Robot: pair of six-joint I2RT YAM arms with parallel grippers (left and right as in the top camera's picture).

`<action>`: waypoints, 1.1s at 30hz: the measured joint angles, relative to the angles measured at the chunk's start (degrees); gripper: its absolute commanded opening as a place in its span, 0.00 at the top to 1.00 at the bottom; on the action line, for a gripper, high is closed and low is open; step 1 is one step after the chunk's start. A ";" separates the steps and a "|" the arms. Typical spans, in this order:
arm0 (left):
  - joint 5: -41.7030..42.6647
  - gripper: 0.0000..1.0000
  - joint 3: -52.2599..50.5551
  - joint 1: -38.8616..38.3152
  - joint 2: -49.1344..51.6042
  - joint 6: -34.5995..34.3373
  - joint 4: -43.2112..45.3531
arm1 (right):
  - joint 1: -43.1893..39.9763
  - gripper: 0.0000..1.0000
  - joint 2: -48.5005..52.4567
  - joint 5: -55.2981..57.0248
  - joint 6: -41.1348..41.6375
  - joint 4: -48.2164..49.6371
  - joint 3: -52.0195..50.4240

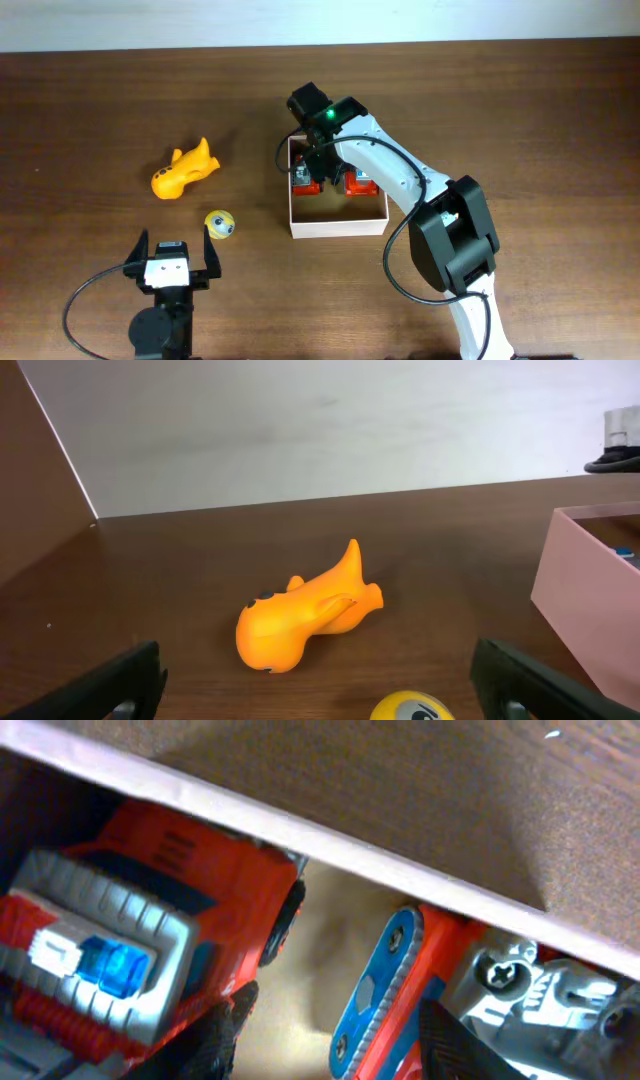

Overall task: Pack container
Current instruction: 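Open the right gripper to release the truck in the box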

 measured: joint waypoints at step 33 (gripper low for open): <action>0.00 0.01 -0.02 0.00 0.00 0.00 0.00 | -0.07 0.48 0.00 1.20 7.15 3.43 -0.02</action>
